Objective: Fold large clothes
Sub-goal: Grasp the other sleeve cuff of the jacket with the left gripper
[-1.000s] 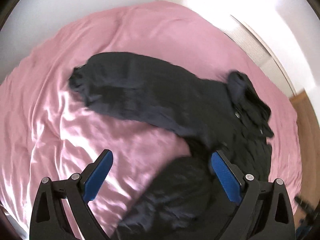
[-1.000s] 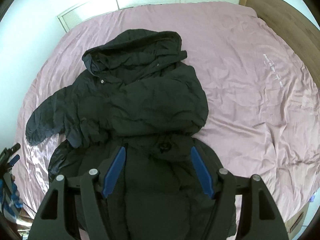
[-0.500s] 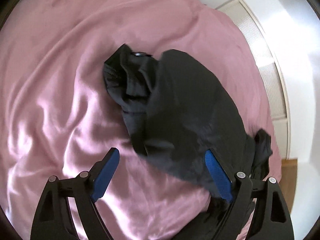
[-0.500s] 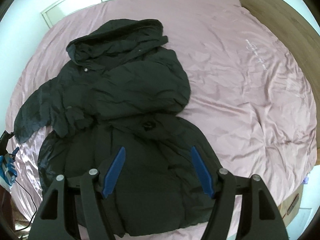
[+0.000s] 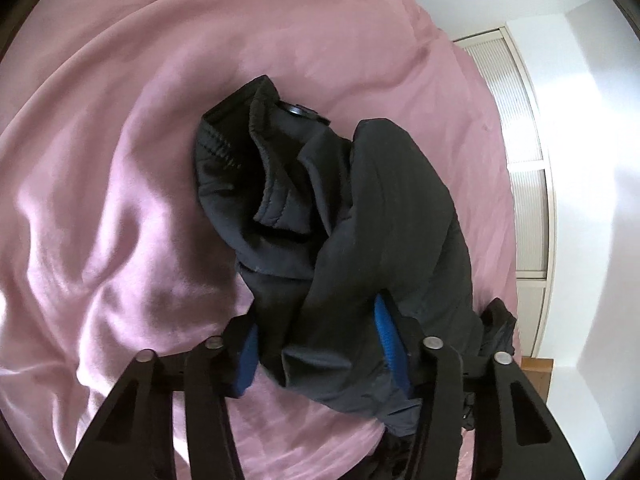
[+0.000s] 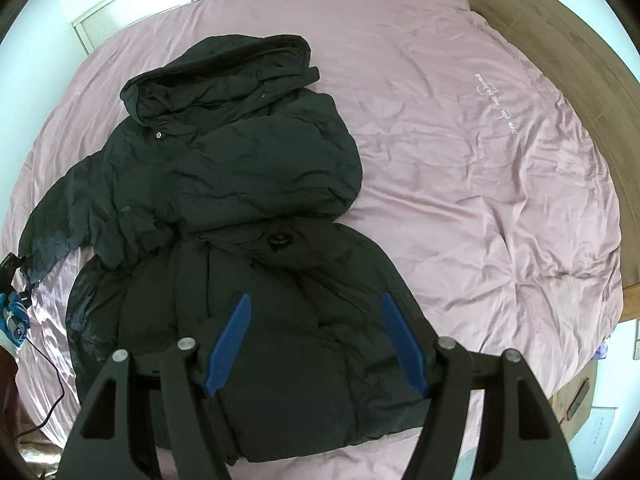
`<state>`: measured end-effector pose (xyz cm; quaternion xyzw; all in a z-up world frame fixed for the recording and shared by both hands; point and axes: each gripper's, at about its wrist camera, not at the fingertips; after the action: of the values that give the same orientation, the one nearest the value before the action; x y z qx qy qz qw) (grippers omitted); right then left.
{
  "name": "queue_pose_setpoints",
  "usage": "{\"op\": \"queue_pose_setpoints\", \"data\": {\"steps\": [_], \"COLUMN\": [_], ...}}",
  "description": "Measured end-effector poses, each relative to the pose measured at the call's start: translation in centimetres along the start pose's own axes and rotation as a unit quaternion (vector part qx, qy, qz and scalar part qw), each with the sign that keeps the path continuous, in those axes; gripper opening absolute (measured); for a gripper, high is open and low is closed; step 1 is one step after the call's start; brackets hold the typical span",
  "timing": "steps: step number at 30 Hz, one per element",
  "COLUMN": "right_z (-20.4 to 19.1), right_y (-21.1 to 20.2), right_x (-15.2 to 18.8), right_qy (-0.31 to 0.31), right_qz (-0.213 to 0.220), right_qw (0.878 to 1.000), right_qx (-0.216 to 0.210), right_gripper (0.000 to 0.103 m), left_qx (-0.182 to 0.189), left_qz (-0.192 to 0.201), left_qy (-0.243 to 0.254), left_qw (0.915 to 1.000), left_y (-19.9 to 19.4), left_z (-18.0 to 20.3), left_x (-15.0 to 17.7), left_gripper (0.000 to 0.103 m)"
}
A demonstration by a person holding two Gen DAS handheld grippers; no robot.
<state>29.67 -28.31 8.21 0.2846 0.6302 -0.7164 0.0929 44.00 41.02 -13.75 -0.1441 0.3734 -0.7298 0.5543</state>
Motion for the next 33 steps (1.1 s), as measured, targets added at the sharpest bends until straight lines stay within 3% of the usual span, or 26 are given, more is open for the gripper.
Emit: {"op": "queue_pose_setpoints", "data": {"steps": [5,11,23,33], "right_z": [-0.1,-0.3,0.7,3.3], "right_y": [0.1,0.3,0.1,0.4], "right_x": [0.2,0.3,0.4,0.9], "right_qy": [-0.001,-0.002,0.012,0.042], "right_qz": [-0.001,0.0,0.013,0.024], "right_qw": [1.0,1.0,0.999,0.998], "right_qx": [-0.005,-0.012,-0.03,-0.048], "right_gripper": [0.068,0.068,0.068,0.068], "left_qx": [0.0,-0.003,0.037,0.091], "left_qz": [-0.003,0.001,0.022,0.023], "left_qy": [0.005,0.027,0.119,0.246], "left_qw": [1.0,0.9996,0.9919,0.9649], "left_y": [0.1,-0.4,-4.4,-8.6], "left_z": [0.4,1.9,8.6,17.8], "left_x": [-0.2,-0.2,1.0,5.9], "left_gripper": [0.023,0.007,0.004,0.004]}}
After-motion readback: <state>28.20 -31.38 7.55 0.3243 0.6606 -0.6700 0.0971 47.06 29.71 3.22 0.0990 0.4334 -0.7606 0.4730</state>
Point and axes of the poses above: each gripper's, at about its wrist camera, not at the fingertips, and y roughly the way its jaws point, z to its right, x to its underside, and after that the axes turned 13 degrees about z, right-handed
